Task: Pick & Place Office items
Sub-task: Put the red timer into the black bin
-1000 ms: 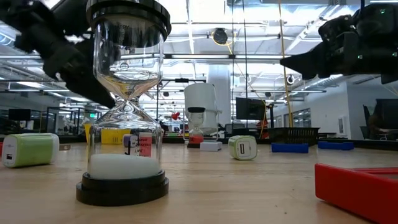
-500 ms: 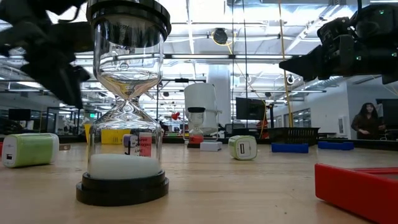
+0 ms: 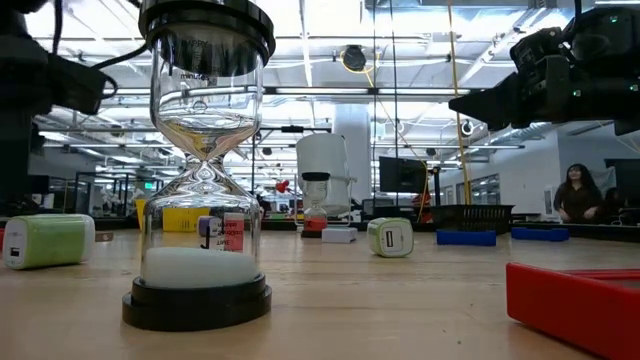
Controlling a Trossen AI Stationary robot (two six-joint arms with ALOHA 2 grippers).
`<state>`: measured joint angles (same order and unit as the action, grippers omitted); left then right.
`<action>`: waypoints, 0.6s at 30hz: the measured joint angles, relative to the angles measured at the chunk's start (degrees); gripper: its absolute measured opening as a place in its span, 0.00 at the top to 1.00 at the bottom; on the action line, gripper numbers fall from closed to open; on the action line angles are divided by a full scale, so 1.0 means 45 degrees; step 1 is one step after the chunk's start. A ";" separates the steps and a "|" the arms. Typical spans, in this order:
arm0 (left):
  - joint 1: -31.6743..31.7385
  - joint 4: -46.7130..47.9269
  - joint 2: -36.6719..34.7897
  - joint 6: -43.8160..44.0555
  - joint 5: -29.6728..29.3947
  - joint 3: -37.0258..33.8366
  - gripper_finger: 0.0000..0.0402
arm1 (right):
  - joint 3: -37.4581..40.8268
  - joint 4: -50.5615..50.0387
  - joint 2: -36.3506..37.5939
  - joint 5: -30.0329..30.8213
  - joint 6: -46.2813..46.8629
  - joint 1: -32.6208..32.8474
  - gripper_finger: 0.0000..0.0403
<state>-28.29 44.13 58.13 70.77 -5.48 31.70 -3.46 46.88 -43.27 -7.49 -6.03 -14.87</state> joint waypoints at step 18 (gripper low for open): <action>-0.1438 -0.0877 0.3521 0.3282 0.0058 0.0000 0.25 | 0.0010 0.0002 0.0000 0.0000 0.0090 0.0000 1.00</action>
<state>-34.76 40.19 73.97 85.54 -5.22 31.70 -3.42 46.89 -43.27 -7.49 -5.63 -14.87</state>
